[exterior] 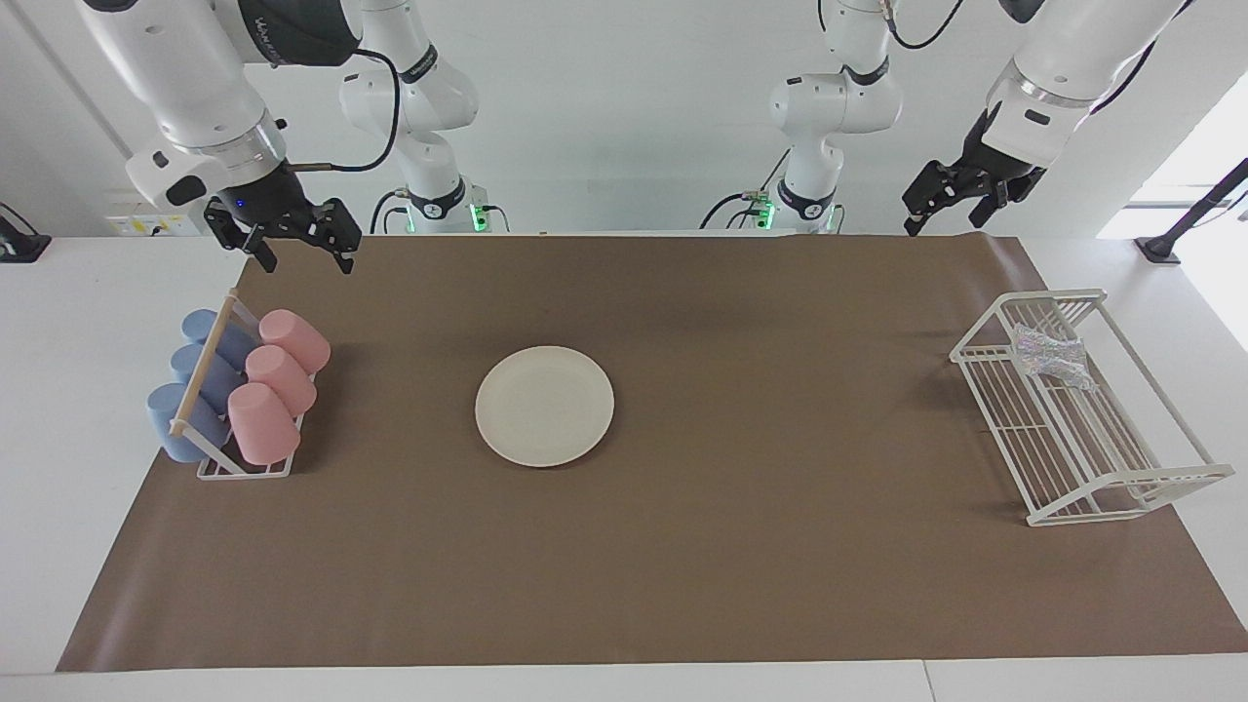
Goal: Wipe plate with sponge
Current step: 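Grasp the clear-wrapped sponge in the wire rack with the left gripper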
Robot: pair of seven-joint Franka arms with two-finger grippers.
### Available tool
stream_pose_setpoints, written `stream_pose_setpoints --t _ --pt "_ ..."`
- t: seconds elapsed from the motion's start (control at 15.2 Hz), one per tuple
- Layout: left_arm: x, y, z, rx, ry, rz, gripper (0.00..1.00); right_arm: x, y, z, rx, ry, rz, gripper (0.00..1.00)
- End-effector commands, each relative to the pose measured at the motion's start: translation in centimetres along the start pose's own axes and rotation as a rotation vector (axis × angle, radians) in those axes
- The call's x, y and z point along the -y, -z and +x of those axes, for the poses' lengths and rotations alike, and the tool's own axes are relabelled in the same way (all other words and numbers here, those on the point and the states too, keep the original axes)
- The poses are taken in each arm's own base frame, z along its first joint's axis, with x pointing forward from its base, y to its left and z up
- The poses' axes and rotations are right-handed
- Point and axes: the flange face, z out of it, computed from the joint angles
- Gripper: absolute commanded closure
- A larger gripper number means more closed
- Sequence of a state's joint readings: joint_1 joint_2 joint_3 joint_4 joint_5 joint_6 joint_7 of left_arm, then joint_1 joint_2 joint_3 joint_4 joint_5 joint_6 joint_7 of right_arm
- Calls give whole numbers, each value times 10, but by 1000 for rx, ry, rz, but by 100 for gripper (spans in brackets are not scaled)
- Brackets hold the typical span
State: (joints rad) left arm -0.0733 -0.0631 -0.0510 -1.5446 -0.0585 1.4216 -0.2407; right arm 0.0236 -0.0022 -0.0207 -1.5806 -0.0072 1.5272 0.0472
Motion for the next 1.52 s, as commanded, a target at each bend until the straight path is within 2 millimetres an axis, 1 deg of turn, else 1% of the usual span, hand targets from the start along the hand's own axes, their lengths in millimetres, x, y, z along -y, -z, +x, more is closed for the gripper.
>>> stream_pose_setpoints --t 0.0,0.33,0.46,0.53,0.59,0.66,0.79,0.86,0.92,1.05,1.12,1.19,1.32,1.38,1.45 --pt "2 1 -5 -23 -13 11 0 0 0 -8 12 20 1 0" --pt "5 1 -4 -23 14 8 0 0 0 -8 10 18 1 0" --pt "12 2 -1 -36 68 -12 0 0 0 -8 10 17 1 0" --pt "16 0 2 -39 99 -14 0 1 0 -8 10 20 1 0" --pt "12 -3 -3 -33 106 -6 0 1 0 -8 12 18 1 0" --pt "13 -11 -7 -21 107 13 0 1 0 -8 12 17 1 0" --pt "16 -21 -6 -18 102 100 0 0 0 -9 12 11 1 0" --pt "15 -31 -4 -8 92 146 0 0 0 -9 12 5 1 0" --pt "8 -45 -5 1 67 217 0 0 0 -9 12 3 1 0" --pt "12 -65 -3 1 52 312 0 0 0 -9 12 4 1 0" --pt "14 -76 4 8 49 353 0 0 1 -9 10 3 1 0" --pt "10 -89 11 13 28 415 0 1 0 -8 10 4 1 0" --pt "13 -111 22 16 2 520 0 1 1 -8 6 0 1 0" --pt "12 -127 28 30 -17 579 0 1 1 -8 3 -8 1 0" --pt "3 -146 36 31 -58 654 0 1 1 -8 3 -26 1 0"
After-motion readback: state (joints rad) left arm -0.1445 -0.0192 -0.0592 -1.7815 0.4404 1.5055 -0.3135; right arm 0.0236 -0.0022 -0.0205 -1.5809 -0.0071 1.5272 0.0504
